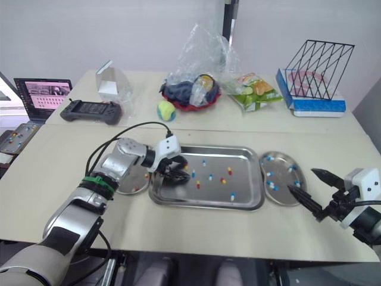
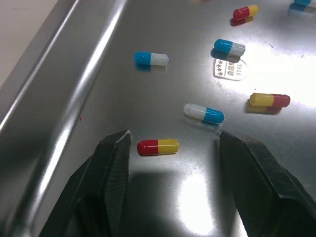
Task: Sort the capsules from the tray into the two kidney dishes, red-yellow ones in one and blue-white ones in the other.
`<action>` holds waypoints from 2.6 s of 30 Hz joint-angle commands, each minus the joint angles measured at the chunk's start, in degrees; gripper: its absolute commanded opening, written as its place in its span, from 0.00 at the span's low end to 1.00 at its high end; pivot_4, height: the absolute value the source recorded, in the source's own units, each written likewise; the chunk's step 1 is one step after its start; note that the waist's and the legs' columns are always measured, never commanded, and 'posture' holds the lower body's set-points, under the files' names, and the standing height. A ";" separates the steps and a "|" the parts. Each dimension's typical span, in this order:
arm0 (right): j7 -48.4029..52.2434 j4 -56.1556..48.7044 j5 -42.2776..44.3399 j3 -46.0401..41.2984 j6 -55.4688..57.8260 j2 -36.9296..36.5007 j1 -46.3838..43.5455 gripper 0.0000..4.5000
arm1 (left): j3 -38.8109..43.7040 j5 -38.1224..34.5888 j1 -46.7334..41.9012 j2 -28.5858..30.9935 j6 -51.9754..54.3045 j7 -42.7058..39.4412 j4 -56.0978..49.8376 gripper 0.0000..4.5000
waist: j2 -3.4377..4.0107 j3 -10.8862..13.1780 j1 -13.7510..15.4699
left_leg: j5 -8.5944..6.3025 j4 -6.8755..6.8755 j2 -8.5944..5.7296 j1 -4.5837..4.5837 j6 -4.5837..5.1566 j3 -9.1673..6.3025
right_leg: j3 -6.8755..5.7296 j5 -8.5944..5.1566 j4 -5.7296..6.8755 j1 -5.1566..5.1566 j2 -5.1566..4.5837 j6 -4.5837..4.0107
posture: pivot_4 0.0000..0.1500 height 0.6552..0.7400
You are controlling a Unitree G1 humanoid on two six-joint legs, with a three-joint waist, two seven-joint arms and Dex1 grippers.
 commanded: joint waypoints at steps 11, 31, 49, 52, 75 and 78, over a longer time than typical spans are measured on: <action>-0.18 -1.27 -0.90 -0.35 -2.34 0.42 0.14 1.00 | 0.42 2.50 -1.12 -0.11 -3.19 0.84 0.24 0.27 | 0.00 0.00 -0.14 | 0.00 0.00 0.00 0.01 0.00 0.00 | 0.01 0.00 0.01 0.00 0.00 0.01 | 1.00 0.99; 0.12 0.09 -1.80 1.62 -2.34 0.07 -2.30 1.00 | 2.00 1.90 0.07 0.36 -2.44 0.53 -1.99 0.09 | 0.00 0.00 -0.27 | 0.00 0.00 0.00 0.01 0.00 0.00 | 0.01 0.00 0.04 0.00 0.00 0.01 | 1.00 0.99; 2.13 3.13 -1.90 5.12 -1.39 -1.85 -7.35 1.00 | 14.73 -5.72 3.75 17.72 10.57 -0.47 -15.89 0.09 | 0.14 -0.08 -1.89 | -0.02 -0.09 0.08 0.15 0.04 -0.02 | 0.00 -0.01 0.12 -0.04 0.03 0.02 | 1.00 0.99; 2.79 4.32 -2.08 6.17 -1.53 -2.28 -8.75 1.00 | 15.64 -6.22 6.32 19.73 11.05 -0.12 -16.86 0.09 | 0.13 -0.07 -1.13 | -0.02 -0.01 0.03 0.13 0.04 -0.02 | -0.01 -0.01 0.09 0.03 0.00 0.02 | 1.00 0.99; 4.35 6.54 -2.69 7.69 -1.59 -3.38 -11.40 1.00 | 17.38 -7.95 10.71 21.55 6.93 1.93 -13.22 0.91 | 0.06 -0.04 -0.51 | -0.01 0.06 0.00 0.04 0.02 -0.05 | 0.00 -0.01 0.10 -0.02 -0.01 0.02 | 1.00 0.99; 4.49 6.80 -2.64 7.64 -1.68 -3.48 -11.57 1.00 | 19.28 -9.79 10.05 21.92 7.56 1.34 -13.33 0.99 | 0.06 -0.04 -0.57 | -0.01 0.06 0.01 0.04 0.02 -0.05 | 0.01 -0.01 0.11 -0.02 -0.01 0.02 | 1.00 0.99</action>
